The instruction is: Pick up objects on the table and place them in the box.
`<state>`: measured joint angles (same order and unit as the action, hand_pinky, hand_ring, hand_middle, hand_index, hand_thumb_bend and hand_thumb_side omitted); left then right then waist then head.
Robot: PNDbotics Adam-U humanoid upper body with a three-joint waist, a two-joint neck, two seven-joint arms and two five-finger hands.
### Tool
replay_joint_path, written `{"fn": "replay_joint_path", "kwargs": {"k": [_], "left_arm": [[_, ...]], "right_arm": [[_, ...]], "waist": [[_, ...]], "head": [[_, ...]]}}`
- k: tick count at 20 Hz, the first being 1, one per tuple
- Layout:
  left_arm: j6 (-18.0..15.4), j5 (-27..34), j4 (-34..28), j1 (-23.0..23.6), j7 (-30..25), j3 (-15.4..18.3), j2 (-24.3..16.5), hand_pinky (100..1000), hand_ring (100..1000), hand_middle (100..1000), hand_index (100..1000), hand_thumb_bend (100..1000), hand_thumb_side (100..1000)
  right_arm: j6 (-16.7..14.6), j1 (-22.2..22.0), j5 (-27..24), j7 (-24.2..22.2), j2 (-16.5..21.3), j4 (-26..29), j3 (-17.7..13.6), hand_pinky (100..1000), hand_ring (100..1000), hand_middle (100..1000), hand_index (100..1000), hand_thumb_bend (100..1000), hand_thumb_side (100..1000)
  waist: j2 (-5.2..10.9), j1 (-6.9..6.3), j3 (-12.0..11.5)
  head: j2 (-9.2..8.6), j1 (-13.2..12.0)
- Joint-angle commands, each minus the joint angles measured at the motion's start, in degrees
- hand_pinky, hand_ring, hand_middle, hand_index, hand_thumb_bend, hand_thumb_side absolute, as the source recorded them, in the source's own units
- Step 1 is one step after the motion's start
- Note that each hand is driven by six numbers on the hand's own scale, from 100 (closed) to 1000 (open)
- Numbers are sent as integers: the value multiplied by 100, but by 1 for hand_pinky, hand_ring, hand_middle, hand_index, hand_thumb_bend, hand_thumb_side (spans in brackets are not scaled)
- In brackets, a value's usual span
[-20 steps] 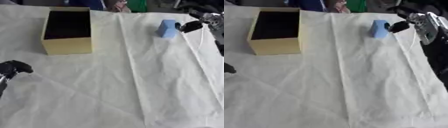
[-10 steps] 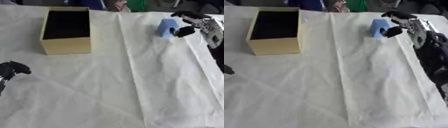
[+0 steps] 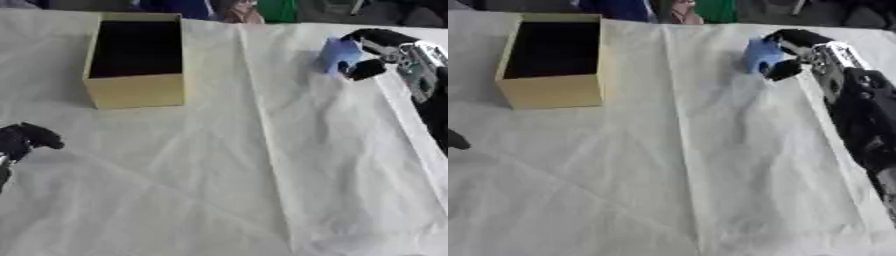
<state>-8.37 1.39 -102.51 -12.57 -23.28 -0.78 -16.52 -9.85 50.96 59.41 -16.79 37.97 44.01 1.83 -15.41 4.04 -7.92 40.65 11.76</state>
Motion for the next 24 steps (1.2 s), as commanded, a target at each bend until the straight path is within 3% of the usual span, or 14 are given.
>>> {"fn": "replay_joint_path", "kwargs": {"k": [1,7,8,10,14,16,19,24], "left_arm": [[-7,-16,-88,-68,-28,4,-20,823,669,623,711,100,927],[-3,-23,-84,-73,-45,-1,-5,824,670,623,712,100,929],[-2,-24,-84,-73,-47,-2,-2,824,671,623,712,100,930],[-1,-25,-83,-74,-51,-2,3,825,671,624,713,100,931],[-1,-29,-83,-69,-56,2,8,825,671,624,713,100,932],[0,-28,-82,-69,-55,5,11,825,672,624,713,100,932],[4,-26,-81,-68,-56,9,12,825,672,624,714,100,932],[11,-19,-81,-69,-58,13,6,826,672,625,714,100,932]], "right_arm": [[-14,81,503,268,66,-23,-27,923,1000,919,938,100,469],[-134,59,957,563,-31,-186,-88,887,1000,756,823,100,471],[-143,57,1002,650,-41,-180,-93,854,1000,645,736,100,455],[-149,45,1098,972,-54,-126,-104,812,995,526,622,100,430],[-163,5,1319,1804,-60,-67,-104,751,907,362,444,100,366],[-183,-8,1365,2175,-56,-58,-114,722,816,293,360,100,334],[-250,-29,1323,2580,-24,3,-112,711,744,256,319,100,302],[-427,-33,1184,2753,55,334,-12,709,666,247,311,100,280]], "waist": [[74,-31,-8],[58,-32,-10],[56,-32,-10],[51,-34,-11],[46,-39,-15],[46,-40,-15],[48,-32,-7],[62,-12,12]], "head": [[-59,36],[-62,31],[-65,33],[-74,29],[-88,31],[-96,32],[-96,30],[-86,25]]}}
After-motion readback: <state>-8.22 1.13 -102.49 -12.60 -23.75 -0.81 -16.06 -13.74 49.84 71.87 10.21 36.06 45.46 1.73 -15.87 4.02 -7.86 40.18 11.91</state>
